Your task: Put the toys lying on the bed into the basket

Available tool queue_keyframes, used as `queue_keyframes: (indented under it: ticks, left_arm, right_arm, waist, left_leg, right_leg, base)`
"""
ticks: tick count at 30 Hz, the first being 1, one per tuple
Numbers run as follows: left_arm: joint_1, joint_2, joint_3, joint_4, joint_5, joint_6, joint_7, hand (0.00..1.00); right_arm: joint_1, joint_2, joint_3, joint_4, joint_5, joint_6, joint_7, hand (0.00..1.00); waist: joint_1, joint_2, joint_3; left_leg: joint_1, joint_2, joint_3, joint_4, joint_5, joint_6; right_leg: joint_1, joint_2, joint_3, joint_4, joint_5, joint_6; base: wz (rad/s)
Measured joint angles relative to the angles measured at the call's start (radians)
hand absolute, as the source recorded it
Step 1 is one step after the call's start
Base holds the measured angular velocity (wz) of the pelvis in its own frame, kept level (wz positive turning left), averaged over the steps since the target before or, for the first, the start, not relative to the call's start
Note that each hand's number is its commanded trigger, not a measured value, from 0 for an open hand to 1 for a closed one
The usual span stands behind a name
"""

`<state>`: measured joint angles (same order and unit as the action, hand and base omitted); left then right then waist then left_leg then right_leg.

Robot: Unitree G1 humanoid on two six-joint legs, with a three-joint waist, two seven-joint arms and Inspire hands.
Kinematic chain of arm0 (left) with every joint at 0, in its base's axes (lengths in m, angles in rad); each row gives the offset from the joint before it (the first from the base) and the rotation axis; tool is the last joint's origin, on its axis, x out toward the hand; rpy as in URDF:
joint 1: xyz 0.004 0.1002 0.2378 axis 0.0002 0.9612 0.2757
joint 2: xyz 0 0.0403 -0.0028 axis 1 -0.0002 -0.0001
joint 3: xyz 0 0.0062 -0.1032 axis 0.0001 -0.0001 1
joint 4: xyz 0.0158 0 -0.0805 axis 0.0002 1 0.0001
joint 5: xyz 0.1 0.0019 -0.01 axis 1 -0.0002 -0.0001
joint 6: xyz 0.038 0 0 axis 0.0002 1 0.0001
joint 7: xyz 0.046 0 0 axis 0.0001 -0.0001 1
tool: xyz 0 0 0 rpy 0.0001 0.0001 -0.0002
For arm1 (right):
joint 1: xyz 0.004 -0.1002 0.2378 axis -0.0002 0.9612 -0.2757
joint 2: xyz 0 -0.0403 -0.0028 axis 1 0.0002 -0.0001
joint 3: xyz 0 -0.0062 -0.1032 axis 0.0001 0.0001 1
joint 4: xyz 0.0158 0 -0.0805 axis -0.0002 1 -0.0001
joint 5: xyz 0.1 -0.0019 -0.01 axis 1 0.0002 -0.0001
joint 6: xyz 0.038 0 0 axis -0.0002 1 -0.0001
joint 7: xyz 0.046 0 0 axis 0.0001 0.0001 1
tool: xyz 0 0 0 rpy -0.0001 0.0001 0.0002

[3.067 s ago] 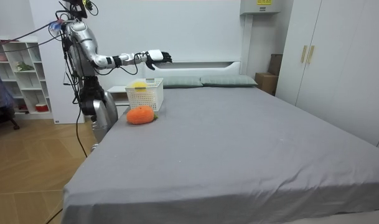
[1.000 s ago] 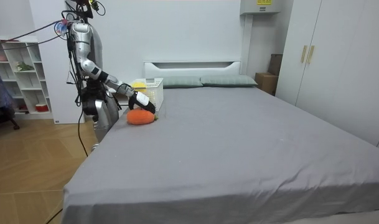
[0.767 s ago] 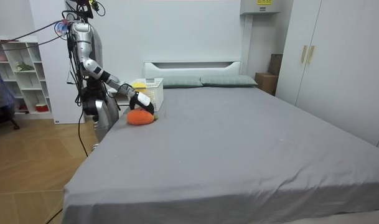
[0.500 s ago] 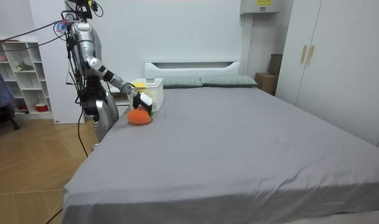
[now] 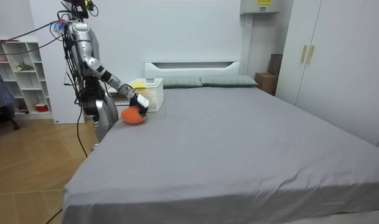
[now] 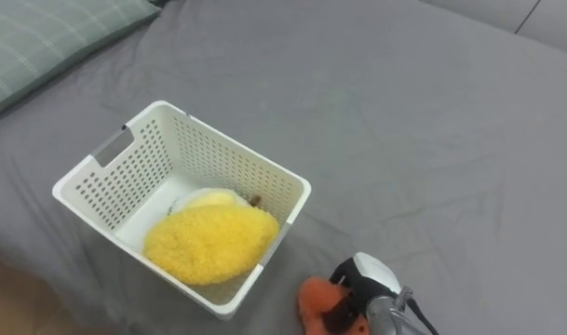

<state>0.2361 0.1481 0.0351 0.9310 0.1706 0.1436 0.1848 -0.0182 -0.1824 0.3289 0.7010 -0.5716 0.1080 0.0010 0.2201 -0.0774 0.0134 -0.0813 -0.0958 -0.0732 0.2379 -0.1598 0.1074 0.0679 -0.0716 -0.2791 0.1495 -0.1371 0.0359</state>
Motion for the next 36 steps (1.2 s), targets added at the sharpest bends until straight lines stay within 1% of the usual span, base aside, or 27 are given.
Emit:
queue_keyframes:
  ticks: [2, 5, 6, 8, 9, 14, 16, 18, 22, 24, 26, 28, 32, 35, 36]
  left_arm:
    - [0.001, 0.0, 0.0, -0.002, 0.0, 0.0, 0.0, 0.0]
    - [0.012, -0.001, 0.001, -0.004, 0.0, -0.003, 0.001, 0.0]
    - [0.019, -0.002, 0.001, -0.004, 0.0, -0.002, 0.001, 0.0]
    - [0.024, -0.002, 0.001, -0.004, 0.0, -0.002, 0.001, 0.0]
    - [0.026, -0.002, 0.001, -0.004, 0.0, -0.003, 0.001, 0.0]
    - [0.029, -0.002, 0.002, -0.009, 0.002, -0.003, 0.001, 0.0]
    - [0.029, -0.002, 0.003, -0.009, 0.019, -0.003, 0.001, 0.0]
    - [0.029, -0.002, 0.006, -0.009, 0.019, -0.003, 0.002, 0.0]
    - [0.025, -0.003, 0.021, -0.009, 0.016, -0.006, 0.003, 0.0]
    - [0.021, -0.002, 0.032, -0.009, 0.017, -0.021, 0.004, 0.0]
    - [0.017, -0.002, 0.032, -0.009, 0.016, -0.032, 0.004, 0.0]
    - [0.013, -0.002, 0.036, -0.007, 0.016, -0.044, 0.004, 0.0]
    - [0.011, -0.002, 0.041, 0.013, 0.017, -0.045, 0.004, 0.0]
    - [0.016, -0.002, 0.043, 0.014, 0.018, -0.043, 0.004, 0.0]
    - [0.018, -0.004, 0.051, 0.023, 0.019, -0.043, 0.004, 0.0]
  right_arm:
    - [0.004, 0.0, -0.001, 0.0, 0.006, -0.004, 0.001, 1.0]
    - [0.013, 0.0, -0.008, 0.0, 0.018, -0.011, 0.0, 1.0]
    - [0.016, 0.0, -0.012, 0.0, 0.02, -0.014, -0.002, 1.0]
    - [0.023, -0.001, -0.027, 0.0, 0.02, -0.022, -0.001, 1.0]
    - [0.022, -0.001, -0.039, -0.001, 0.02, -0.024, 0.0, 1.0]
    - [0.021, -0.003, -0.04, -0.027, 0.027, -0.021, 0.004, 1.0]
    - [0.021, -0.005, -0.043, -0.062, 0.035, -0.02, 0.005, 1.0]
    - [0.023, -0.005, -0.056, -0.126, 0.04, -0.02, 0.005, 1.0]
    - [0.024, -0.006, -0.079, -0.202, 0.088, -0.02, 0.004, 1.0]
    - [0.024, -0.013, -0.09, -0.271, 0.119, -0.021, 0.002, 1.0]
    - [0.023, -0.019, -0.107, -0.306, 0.16, -0.029, 0.002, 1.0]
    - [0.023, -0.02, -0.12, -0.336, 0.183, -0.028, 0.001, 1.0]
    - [0.023, -0.021, -0.123, -0.423, 0.189, -0.03, 0.003, 1.0]
    - [0.023, -0.021, -0.125, -0.465, 0.201, -0.03, 0.003, 1.0]
    - [0.023, -0.021, -0.133, -0.486, 0.212, -0.029, 0.005, 1.0]
  waist:
    - [0.0, 0.004, -0.001]
    - [0.0, 0.012, -0.0046]
    - [0.0, 0.017, -0.0033]
    - [-0.004, 0.022, -0.0055]
    - [-0.005, 0.022, -0.0052]
    - [-0.007, 0.02, -0.0065]
    - [-0.015, 0.019, -0.007]
    - [-0.028, 0.017, -0.0076]
    - [-0.047, 0.016, -0.007]
    - [-0.055, 0.013, -0.0063]
    - [-0.054, 0.013, -0.0059]
    - [-0.053, 0.013, -0.005]
    - [-0.058, 0.013, -0.005]
    - [-0.057, 0.012, -0.0057]
    - [-0.054, 0.01, -0.0072]
  left_leg:
    - [0.004, 0.0, 0.001, 0.001, 0.0, 0.0]
    - [0.014, 0.0, 0.004, 0.0, 0.0, 0.0]
    - [0.021, 0.0, 0.005, -0.001, 0.0, 0.0]
    - [0.024, 0.0, 0.004, -0.001, 0.0, 0.0]
    - [0.024, 0.0, 0.004, -0.001, 0.0, 0.0]
    - [0.021, 0.0, 0.005, 0.0, 0.001, -0.001]
    - [0.023, 0.0, 0.008, 0.0, 0.001, -0.001]
    - [0.024, 0.001, 0.014, -0.001, 0.001, -0.001]
    - [0.043, 0.001, 0.017, -0.009, 0.002, -0.001]
    - [0.049, 0.002, 0.022, -0.014, 0.002, -0.001]
    - [0.053, 0.003, 0.029, -0.017, 0.002, 0.0]
    - [0.054, 0.005, 0.035, -0.018, 0.002, 0.0]
    - [0.057, 0.007, 0.049, -0.024, 0.001, 0.0]
    - [0.059, 0.011, 0.062, -0.031, 0.001, 0.0]
    - [0.059, 0.012, 0.063, -0.032, 0.001, 0.0]
  right_leg:
    - [0.001, 0.0, 0.0, 0.0, 0.0, 0.0]
    - [0.007, -0.001, 0.002, 0.0, 0.0, 0.0]
    - [0.015, -0.001, 0.002, -0.001, 0.0, 0.0]
    - [0.019, -0.001, 0.002, 0.0, -0.001, 0.002]
    - [0.018, -0.001, 0.002, 0.0, -0.001, 0.002]
    - [0.017, -0.001, 0.001, 0.001, -0.003, 0.002]
    - [0.012, -0.002, 0.001, 0.001, -0.005, 0.002]
    - [0.013, -0.002, 0.004, 0.001, -0.006, 0.001]
    - [0.028, -0.002, 0.011, 0.001, -0.006, 0.001]
    - [0.029, -0.001, 0.031, 0.001, -0.006, 0.001]
    - [0.029, -0.001, 0.031, 0.001, -0.006, 0.001]
    - [0.029, -0.001, 0.035, 0.001, -0.006, 0.001]
    - [0.023, 0.0, 0.057, 0.001, -0.006, 0.001]
    - [0.017, 0.002, 0.059, 0.001, -0.005, 0.001]
    - [0.016, 0.002, 0.057, 0.001, -0.005, 0.001]
  base:
    - [0.0]
    - [-0.01]
    - [-0.03]
    - [0.0]
    - [0.0]
    - [0.0]
    - [-0.05]
    - [-0.07]
    - [-0.04]
    - [-0.06]
    - [-0.11]
    - [-0.12]
    - [-0.11]
    - [-0.13]
    - [-0.06]
